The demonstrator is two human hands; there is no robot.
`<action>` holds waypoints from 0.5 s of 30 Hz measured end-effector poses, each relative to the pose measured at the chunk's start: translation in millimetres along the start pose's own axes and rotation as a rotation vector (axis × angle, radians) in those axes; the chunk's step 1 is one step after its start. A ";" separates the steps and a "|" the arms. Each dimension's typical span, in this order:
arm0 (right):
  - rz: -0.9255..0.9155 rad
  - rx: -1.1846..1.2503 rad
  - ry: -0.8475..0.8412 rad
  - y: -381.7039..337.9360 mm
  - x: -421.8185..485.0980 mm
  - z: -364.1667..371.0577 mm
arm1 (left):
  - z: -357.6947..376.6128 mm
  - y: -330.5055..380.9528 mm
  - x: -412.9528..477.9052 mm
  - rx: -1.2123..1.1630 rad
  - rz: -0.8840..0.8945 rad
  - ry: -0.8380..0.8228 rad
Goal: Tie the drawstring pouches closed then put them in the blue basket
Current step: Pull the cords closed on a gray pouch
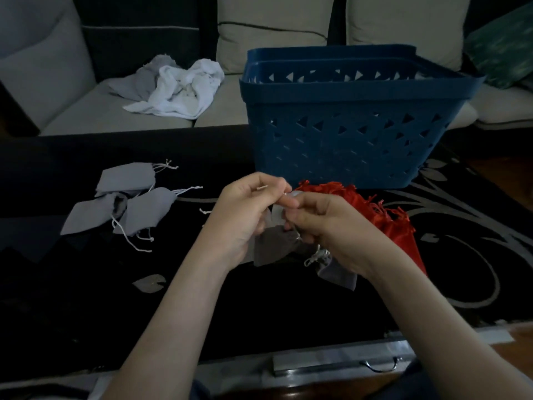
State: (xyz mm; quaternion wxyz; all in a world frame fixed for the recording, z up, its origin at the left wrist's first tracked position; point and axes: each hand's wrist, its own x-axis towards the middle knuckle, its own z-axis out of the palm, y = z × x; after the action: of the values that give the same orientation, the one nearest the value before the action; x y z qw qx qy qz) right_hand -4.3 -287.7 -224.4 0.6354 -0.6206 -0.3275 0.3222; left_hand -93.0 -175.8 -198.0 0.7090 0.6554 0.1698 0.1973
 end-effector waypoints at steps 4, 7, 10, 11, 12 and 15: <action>-0.025 0.021 0.044 -2.3 -0.2 1.3 | -0.2 -0.4 -0.1 0.108 0.062 -0.017; -0.012 0.052 0.087 -3.1 -0.1 -0.3 | -6.4 -9.9 6.8 0.335 0.085 -0.005; 0.007 0.090 0.118 -4.7 -0.2 -2.1 | -6.9 -16.3 9.6 0.452 0.095 -0.017; 0.001 0.097 0.130 -5.1 -0.2 -2.6 | -6.0 -16.5 9.7 0.461 0.105 -0.023; -0.009 0.108 0.145 -5.1 -0.2 -2.9 | -5.5 -17.1 10.0 0.470 0.115 -0.019; -0.045 0.135 0.192 -5.2 0.4 -2.2 | -4.5 -19.1 10.4 0.485 0.144 0.024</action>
State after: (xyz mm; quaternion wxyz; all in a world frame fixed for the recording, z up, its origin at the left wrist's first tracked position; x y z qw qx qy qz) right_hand -2.3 -288.7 -219.3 0.7113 -0.5970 -0.2564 0.2683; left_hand -85.1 -167.8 -217.2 0.5130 0.8144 0.1733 0.2089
